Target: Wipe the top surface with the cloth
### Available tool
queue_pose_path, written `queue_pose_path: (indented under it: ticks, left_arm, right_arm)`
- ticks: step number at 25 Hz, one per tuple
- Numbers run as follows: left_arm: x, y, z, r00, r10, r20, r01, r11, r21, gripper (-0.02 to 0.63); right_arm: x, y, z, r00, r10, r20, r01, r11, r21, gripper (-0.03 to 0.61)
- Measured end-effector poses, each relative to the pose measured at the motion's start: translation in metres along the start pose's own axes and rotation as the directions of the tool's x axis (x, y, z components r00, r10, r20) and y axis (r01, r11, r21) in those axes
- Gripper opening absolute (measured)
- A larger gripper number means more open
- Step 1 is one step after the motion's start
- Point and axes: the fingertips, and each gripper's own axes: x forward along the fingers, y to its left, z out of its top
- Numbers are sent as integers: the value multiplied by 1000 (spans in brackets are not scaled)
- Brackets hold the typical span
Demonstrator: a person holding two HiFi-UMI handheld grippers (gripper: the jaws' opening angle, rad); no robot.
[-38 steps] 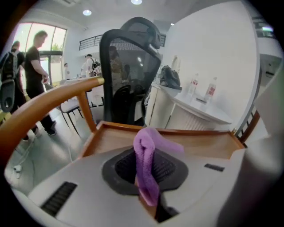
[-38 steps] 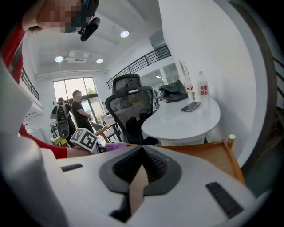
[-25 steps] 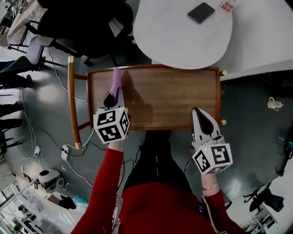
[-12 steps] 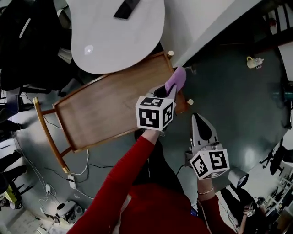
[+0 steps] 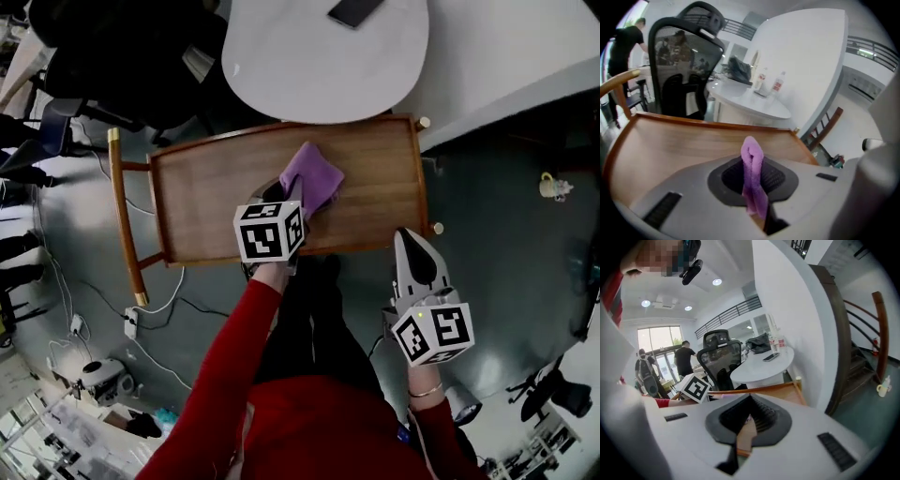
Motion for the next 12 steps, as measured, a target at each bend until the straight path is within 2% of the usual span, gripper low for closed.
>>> queue_pose_path:
  ticks: [3,7,10,12]
  left_arm:
    - [-41,80,-9,986,160,34,-158,986,-61,52]
    - [-96,161,-26,934,353,50,-346,931,-117,52]
    - [-130,201,-37,896,441,50,-429,889,-161,52]
    - [-146,215,-43,878,476,48,-462,870,-174,51]
  right_arm:
    - [25,38,-4,993,111,-44,-113,992,-46,11]
    - [51,77,-8,967,235,-95,-245,964,-102,12]
    - [66,102,-13,949,288,-125,-303,944,-128,11]
    - [71,113,-15,941,308,-142,-327,934,-145,11]
